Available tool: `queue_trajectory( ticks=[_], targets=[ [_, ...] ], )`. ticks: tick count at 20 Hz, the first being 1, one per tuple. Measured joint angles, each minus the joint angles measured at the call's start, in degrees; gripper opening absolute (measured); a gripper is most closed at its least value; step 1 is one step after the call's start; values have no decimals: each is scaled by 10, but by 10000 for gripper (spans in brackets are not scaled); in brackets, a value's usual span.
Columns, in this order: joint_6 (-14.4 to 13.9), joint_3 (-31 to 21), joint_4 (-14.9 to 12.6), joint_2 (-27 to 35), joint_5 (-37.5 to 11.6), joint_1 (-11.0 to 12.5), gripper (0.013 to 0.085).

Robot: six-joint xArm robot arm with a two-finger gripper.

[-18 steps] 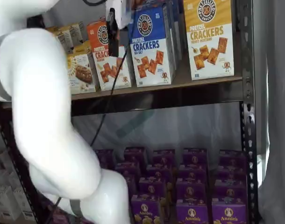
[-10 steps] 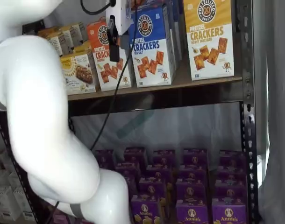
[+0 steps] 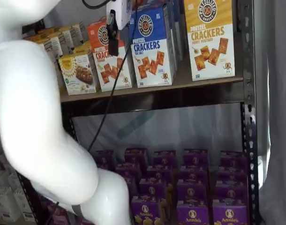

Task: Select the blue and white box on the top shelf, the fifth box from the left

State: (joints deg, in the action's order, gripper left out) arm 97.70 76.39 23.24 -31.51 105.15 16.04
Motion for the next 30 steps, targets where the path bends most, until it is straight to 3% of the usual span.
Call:
queue_trajectory(
  ticks=[7, 11, 15, 18, 26, 30],
  targets=[
    [11, 12, 109, -8, -15, 70, 850],
    [5, -13, 141, -33, -91, 76, 850],
    [-4, -25, 123, -39, -171, 46, 850],
    [-7, -6, 87, -17, -198, 22, 850],
    [-6, 80, 45, 67, -158, 8, 850],
    [-2, 108, 40, 96, -141, 11, 850]
  ],
)
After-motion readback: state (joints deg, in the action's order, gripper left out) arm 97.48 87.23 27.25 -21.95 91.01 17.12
